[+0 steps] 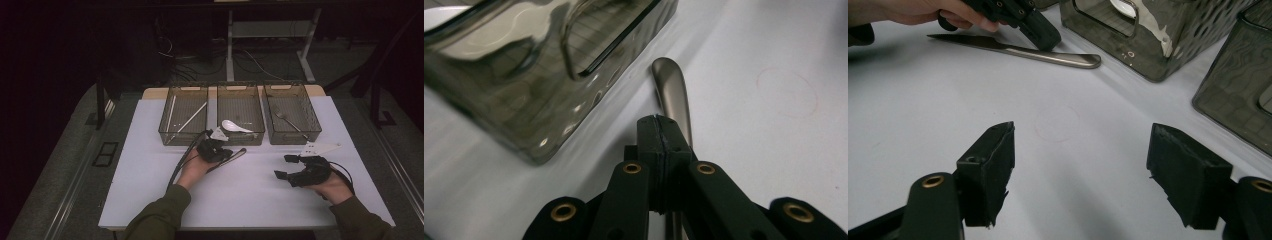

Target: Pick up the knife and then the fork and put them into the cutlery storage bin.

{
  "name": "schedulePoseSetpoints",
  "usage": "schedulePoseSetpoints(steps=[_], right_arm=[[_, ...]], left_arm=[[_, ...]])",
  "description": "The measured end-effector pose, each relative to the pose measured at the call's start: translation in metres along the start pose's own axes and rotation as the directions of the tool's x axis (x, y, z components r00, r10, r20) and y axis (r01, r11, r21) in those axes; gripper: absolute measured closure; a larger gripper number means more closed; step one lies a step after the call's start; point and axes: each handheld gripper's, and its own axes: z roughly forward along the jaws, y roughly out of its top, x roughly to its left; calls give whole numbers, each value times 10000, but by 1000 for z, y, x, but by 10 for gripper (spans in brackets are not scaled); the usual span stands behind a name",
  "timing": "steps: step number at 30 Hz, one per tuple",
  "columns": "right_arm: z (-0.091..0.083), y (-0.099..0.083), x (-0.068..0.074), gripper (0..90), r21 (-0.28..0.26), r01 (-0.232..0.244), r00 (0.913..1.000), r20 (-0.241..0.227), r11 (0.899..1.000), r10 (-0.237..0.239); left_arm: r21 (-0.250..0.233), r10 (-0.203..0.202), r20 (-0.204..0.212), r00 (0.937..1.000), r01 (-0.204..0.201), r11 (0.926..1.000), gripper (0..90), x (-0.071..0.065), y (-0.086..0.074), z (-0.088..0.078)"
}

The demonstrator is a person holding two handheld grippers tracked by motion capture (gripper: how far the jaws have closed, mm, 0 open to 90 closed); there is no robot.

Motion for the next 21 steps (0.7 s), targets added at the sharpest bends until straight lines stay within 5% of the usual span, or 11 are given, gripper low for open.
schedulePoseSetpoints(steps=[10,17,21], right_arm=[[-2,0,-2,269,-104,-9,10000,16,9999,9],[-1,-1,-2,270,-51,-15,10000,6,10000,15],[-2,-1,-2,270,-68,-32,10000,-61,10000,31]], left_arm=[[14,595,1078,9924,-600,9982,893,-15,4,1],[13,935,1032,9903,-941,9956,889,-17,4,-3],[-374,969,1152,9886,-932,9949,805,-11,3,-18]])
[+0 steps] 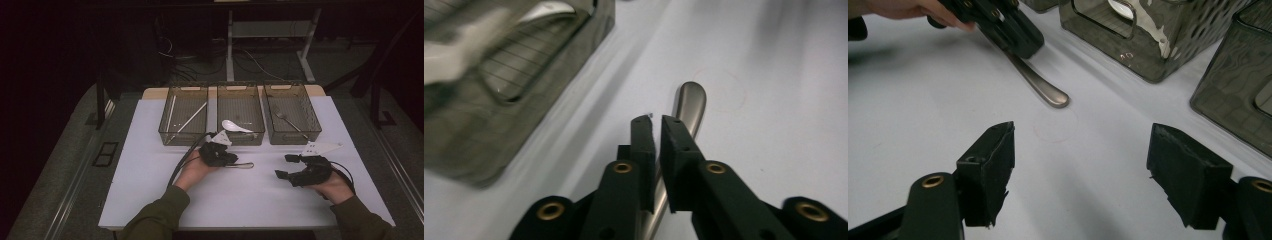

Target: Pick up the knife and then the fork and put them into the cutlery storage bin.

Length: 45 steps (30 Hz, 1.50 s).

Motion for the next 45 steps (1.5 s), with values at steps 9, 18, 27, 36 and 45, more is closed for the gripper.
schedulePoseSetpoints(steps=[9,18,27,36,45], right_arm=[[0,0,-1,270,5,13,10000,-25,10000,-13],[0,0,-2,270,-24,40,10000,-34,10000,-40],[0,0,-1,270,-57,41,10000,-74,10000,-41],[0,0,-2,270,-55,41,9999,-103,10000,-41],[2,0,0,271,61,79,9998,-183,10000,-78]], left_arm=[[280,517,618,9967,-535,9982,627,5,-14,-15],[752,688,556,9961,-729,9945,693,10,-18,-7],[1040,361,928,9950,-457,9935,751,9,-20,-6],[1146,875,722,9935,-954,9888,773,-3,-20,-6],[1166,1303,523,9901,-1356,9839,777,-6,-20,-5]])
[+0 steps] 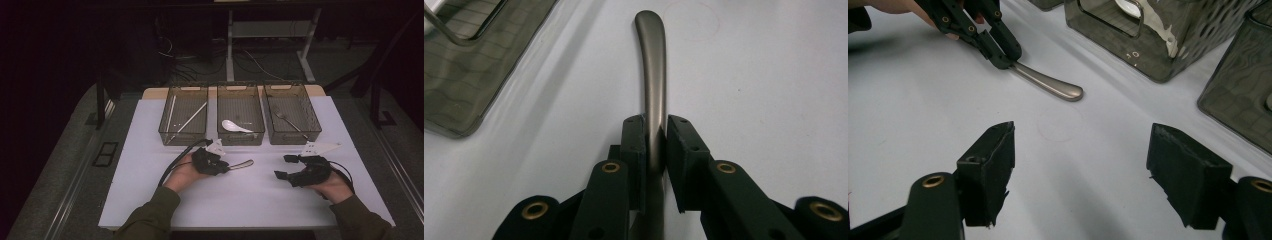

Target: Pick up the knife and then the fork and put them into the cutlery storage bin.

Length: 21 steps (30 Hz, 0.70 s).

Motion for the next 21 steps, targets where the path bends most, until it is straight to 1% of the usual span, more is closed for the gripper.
schedulePoseSetpoints(steps=[1,3,4,6,8,12,13,15,19,21], right_arm=[[0,0,0,271,7,7,10000,4,10000,-7],[1,0,0,271,34,5,10000,-14,10000,-5],[1,0,0,272,35,3,10000,-16,10000,-3],[1,0,1,272,79,9,10000,-12,10000,-9],[1,0,1,272,56,74,10000,36,10000,-74],[2,0,1,273,19,80,10000,-2,10000,-80],[1,0,1,273,18,71,10000,-7,10000,-71],[1,0,1,273,-10,106,9999,-44,9999,-106],[0,2,2,273,-137,190,9997,-130,9997,-192],[1,4,2,273,-107,386,9989,-267,9992,-388]], left_arm=[[-83,-180,6,9998,180,9998,782,-1,0,1],[-75,-263,75,9996,263,9996,791,1,-1,0],[-153,-371,114,9992,373,9992,792,1,-1,1],[-193,-299,96,9995,301,9994,793,1,-2,0],[-128,-191,55,9998,192,9997,794,1,-1,0],[-101,-295,25,9996,296,9995,794,0,1,0],[-24,-287,60,9996,287,9996,794,1,1,-1],[-136,-469,91,9989,470,9988,794,0,1,-1],[-139,-342,268,9991,346,9993,794,-2,4,-3],[-213,-342,366,9987,350,9992,794,-2,5,-5]])
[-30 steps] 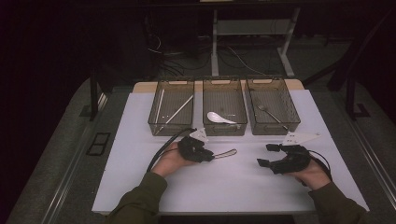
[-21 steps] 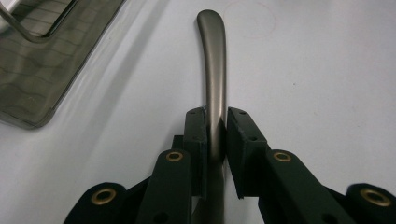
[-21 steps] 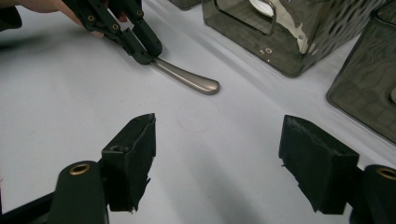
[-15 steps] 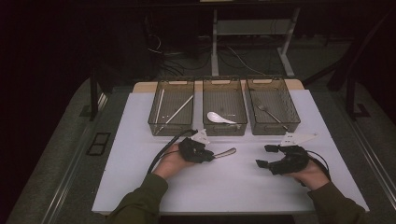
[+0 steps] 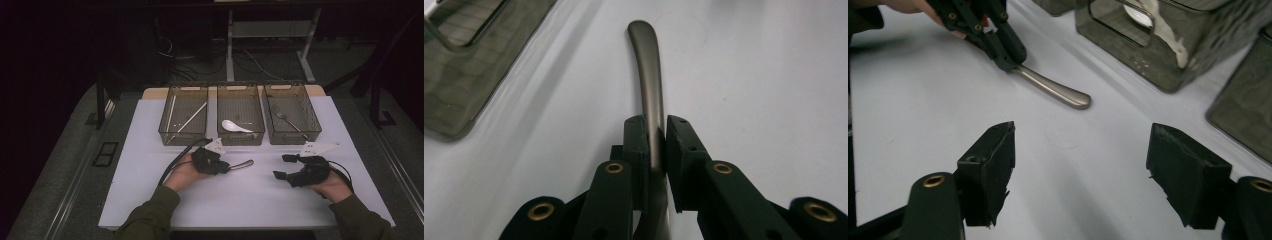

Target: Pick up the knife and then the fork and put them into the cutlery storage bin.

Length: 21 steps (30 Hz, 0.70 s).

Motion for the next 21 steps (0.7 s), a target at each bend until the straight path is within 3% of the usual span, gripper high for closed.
schedulePoseSetpoints(steps=[8,10,14,19,21], right_arm=[[10,18,2,229,445,997,9927,-731,9940,-963],[13,27,2,222,618,1315,9846,-1242,9894,-1231],[21,42,5,220,773,1782,9718,-1701,9810,-1631],[37,54,13,278,958,2766,9397,-2353,9562,-2483],[44,57,16,319,1152,3305,9185,-2674,9368,-2911]], left_arm=[[-97,315,260,9992,-312,9995,794,-10,8,-4],[-171,445,393,9982,-438,9989,793,-14,11,-6],[-286,686,582,9959,-670,9973,793,-22,17,-7],[-379,1047,790,9914,-1020,9941,793,-31,24,-8],[-463,1069,851,9906,-1032,9936,793,-36,26,-8]])
